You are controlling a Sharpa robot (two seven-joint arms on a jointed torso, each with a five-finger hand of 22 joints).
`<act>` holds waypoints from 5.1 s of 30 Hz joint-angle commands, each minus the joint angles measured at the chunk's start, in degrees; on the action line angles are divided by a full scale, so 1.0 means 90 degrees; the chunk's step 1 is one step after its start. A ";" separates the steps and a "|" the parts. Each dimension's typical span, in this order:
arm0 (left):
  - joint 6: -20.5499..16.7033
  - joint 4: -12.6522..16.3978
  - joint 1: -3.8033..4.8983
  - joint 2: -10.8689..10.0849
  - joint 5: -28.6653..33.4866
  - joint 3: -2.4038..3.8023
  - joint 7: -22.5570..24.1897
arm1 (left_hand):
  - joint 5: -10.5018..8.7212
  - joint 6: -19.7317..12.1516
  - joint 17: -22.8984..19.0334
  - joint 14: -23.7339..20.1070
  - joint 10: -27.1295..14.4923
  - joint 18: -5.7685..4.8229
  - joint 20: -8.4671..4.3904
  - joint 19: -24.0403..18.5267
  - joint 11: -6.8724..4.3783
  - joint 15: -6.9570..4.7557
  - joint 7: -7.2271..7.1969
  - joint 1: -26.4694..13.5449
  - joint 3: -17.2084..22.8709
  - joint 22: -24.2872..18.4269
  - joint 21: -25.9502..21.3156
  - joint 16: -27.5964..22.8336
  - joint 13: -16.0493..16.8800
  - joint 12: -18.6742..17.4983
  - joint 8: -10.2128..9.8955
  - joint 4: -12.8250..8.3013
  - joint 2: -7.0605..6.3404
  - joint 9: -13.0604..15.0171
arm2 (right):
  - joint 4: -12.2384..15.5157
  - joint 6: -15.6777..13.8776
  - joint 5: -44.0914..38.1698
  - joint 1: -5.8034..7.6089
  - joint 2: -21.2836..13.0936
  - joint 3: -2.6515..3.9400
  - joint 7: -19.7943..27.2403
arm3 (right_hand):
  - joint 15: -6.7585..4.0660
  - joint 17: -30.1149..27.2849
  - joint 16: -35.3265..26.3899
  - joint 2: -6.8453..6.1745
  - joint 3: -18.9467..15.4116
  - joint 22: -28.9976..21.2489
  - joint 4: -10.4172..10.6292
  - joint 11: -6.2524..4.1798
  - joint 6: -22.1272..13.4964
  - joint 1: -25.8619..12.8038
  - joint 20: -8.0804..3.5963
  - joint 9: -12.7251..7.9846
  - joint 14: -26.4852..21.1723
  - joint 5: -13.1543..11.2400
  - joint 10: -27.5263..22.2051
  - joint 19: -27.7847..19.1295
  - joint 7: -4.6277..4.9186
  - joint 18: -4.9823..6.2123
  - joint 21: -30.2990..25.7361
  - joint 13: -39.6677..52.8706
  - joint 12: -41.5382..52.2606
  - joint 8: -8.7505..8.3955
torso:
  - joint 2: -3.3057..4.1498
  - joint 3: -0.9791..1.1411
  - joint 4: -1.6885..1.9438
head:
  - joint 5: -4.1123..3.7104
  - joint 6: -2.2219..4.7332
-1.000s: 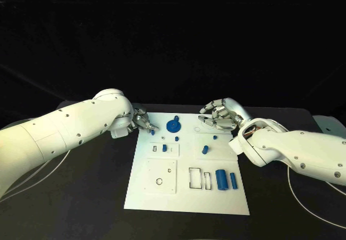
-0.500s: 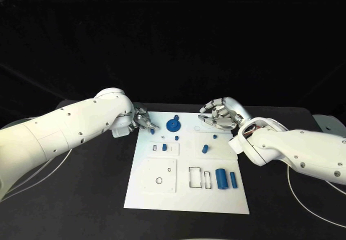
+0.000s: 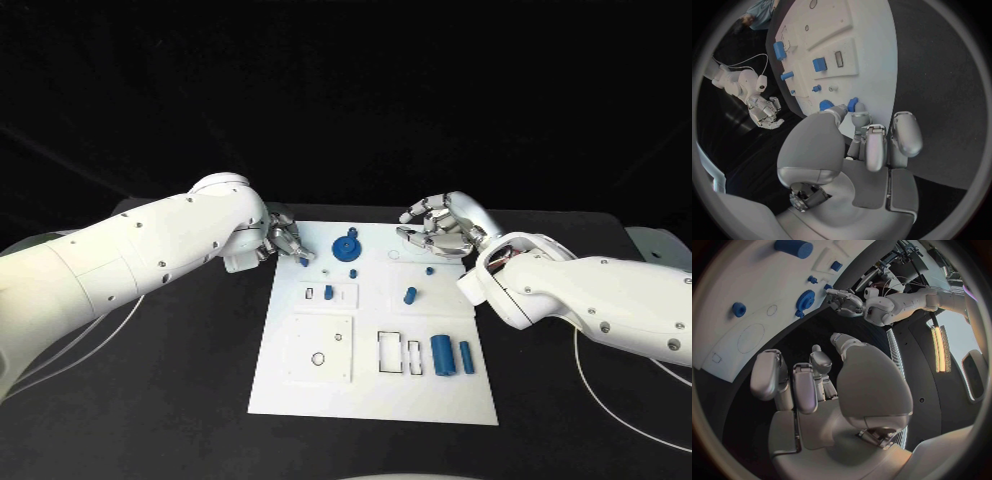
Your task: Assemble the parts on the task board
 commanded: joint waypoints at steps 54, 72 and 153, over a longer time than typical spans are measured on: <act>-0.1058 0.2488 -0.0286 -0.1369 -0.0019 -0.0015 0.0208 | 0.0070 -0.0071 0.1131 0.0523 0.0441 -0.0037 -0.0030 0.0196 -0.0082 -0.0091 -0.0048 -0.0110 0.2588 0.0338 0.0194 0.0021 0.0406 0.0348 0.0555 -0.1016 -0.0317 0.0429 | 0.0010 0.0051 0.0011 -0.0066 -0.0041 -0.0001 0.0074 | -0.0041 0.0009 -0.0042 0.0038 0.0007 0.0504 0.0021 -0.0026 0.0012 -0.0103 -0.0026 -0.0012 0.0221 0.0040 0.0039 0.0038 -0.0039 0.0030 -0.0038 -0.0002 0.0042 0.0034 | -0.0049 -0.0009 0.0122 | 0.0013 -0.0052; -0.0900 0.2421 -0.0427 -0.1301 -0.0277 -0.0061 0.0134 | 0.0086 -0.0045 0.1138 0.0527 0.0500 -0.0042 -0.0037 0.0214 -0.0091 -0.0099 -0.0057 -0.0174 0.2696 0.0371 0.0214 0.0027 0.0488 0.0402 0.0576 -0.1075 -0.0359 0.0436 | 0.0013 0.0052 0.0011 -0.0074 -0.0030 -0.0001 0.0077 | -0.0041 0.0009 -0.0042 0.0038 0.0007 0.0504 0.0021 -0.0026 0.0012 -0.0103 -0.0026 -0.0012 0.0221 0.0040 0.0039 0.0038 -0.0039 0.0030 -0.0038 -0.0002 0.0042 0.0034 | -0.0015 -0.0012 0.0184 | -0.0054 -0.0040; -0.1187 0.2524 -0.0513 -0.1123 -0.1099 -0.0060 0.0091 | 0.0217 0.0121 0.1318 0.0574 0.0723 -0.0096 -0.0063 0.0345 -0.0134 -0.0130 -0.0097 -0.0369 0.3080 0.0645 0.0359 0.0120 0.0788 0.0587 0.0630 -0.1378 -0.0609 0.0430 | 0.0012 0.0051 0.0011 -0.0094 -0.0050 -0.0001 0.0098 | -0.0045 0.0025 -0.0042 0.0058 0.0011 0.0507 0.0010 -0.0032 0.0022 -0.0154 -0.0029 -0.0016 0.0227 0.0063 0.0048 0.0052 -0.0046 0.0027 -0.0040 -0.0001 0.0060 0.0048 | 0.0035 -0.0032 0.0342 | -0.0250 -0.0033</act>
